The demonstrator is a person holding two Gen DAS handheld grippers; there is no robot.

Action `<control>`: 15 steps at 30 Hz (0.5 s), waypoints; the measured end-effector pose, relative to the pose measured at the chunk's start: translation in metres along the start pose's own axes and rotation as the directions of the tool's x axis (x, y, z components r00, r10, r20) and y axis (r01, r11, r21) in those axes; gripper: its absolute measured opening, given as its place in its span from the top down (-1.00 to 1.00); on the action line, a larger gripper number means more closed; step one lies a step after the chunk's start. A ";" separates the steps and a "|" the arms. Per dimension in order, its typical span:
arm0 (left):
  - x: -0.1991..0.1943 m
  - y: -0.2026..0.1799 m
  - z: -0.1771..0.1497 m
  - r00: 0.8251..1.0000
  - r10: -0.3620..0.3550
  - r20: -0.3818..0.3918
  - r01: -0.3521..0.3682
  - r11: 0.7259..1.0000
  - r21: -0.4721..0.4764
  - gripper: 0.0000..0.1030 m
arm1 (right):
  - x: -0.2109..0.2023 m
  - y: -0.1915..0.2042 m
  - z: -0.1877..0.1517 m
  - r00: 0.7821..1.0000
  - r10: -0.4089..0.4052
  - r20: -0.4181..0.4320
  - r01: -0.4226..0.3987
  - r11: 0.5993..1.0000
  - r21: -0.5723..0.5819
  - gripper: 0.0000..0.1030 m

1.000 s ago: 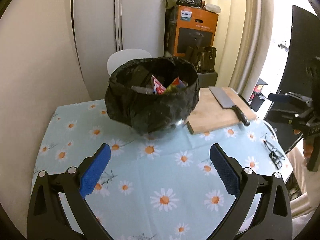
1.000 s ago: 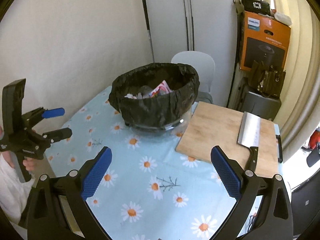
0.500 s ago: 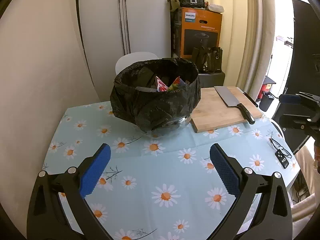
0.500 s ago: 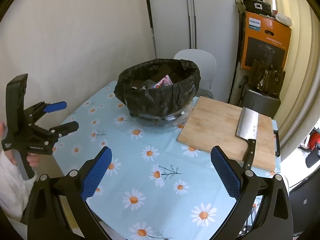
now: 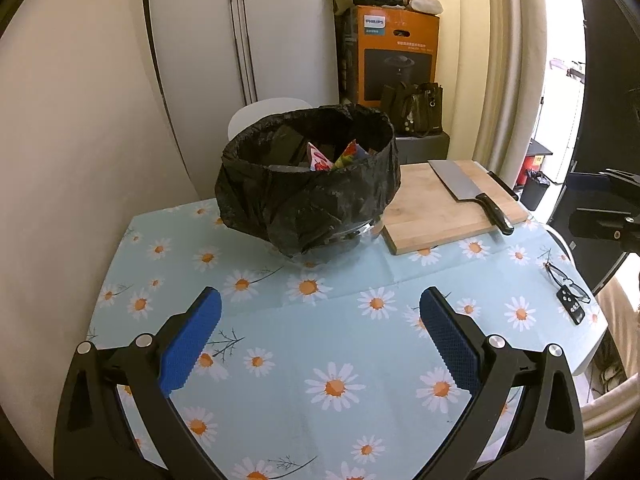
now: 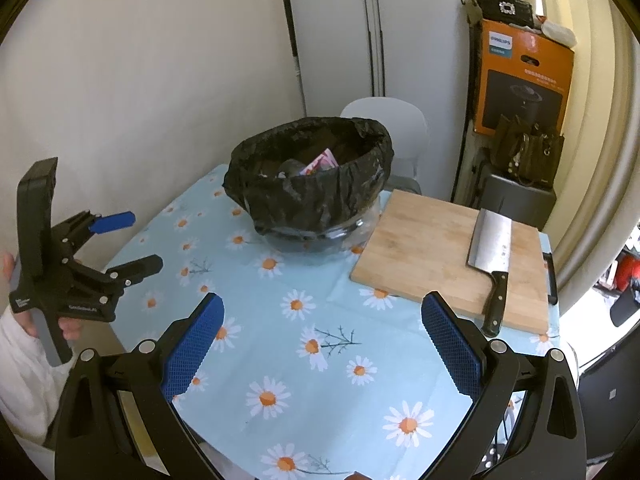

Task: Collect trash

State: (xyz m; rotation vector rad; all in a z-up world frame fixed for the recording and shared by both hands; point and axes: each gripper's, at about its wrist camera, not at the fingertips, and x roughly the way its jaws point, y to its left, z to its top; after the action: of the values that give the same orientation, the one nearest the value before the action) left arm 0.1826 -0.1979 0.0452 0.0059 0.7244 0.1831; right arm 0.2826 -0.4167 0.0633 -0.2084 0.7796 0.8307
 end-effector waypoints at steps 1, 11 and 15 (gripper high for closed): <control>0.000 0.000 0.000 1.000 -0.002 -0.002 0.002 1.000 -0.002 -0.89 | 0.001 0.000 -0.001 1.000 -0.010 -0.009 0.010 1.000 -0.003 -0.84; 0.000 -0.001 -0.003 1.000 0.022 -0.009 -0.022 1.000 0.000 -0.89 | -0.004 0.003 -0.003 0.998 -0.056 -0.002 0.056 0.998 -0.020 -0.84; -0.003 0.002 -0.003 0.999 0.049 0.004 -0.049 0.999 -0.012 -0.89 | -0.004 0.004 -0.004 0.998 -0.065 -0.014 0.065 0.998 -0.023 -0.84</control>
State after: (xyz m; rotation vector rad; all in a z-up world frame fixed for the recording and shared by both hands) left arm 0.1782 -0.1970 0.0445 0.0127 0.7195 0.2341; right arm 0.2761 -0.4180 0.0638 -0.2593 0.7737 0.7773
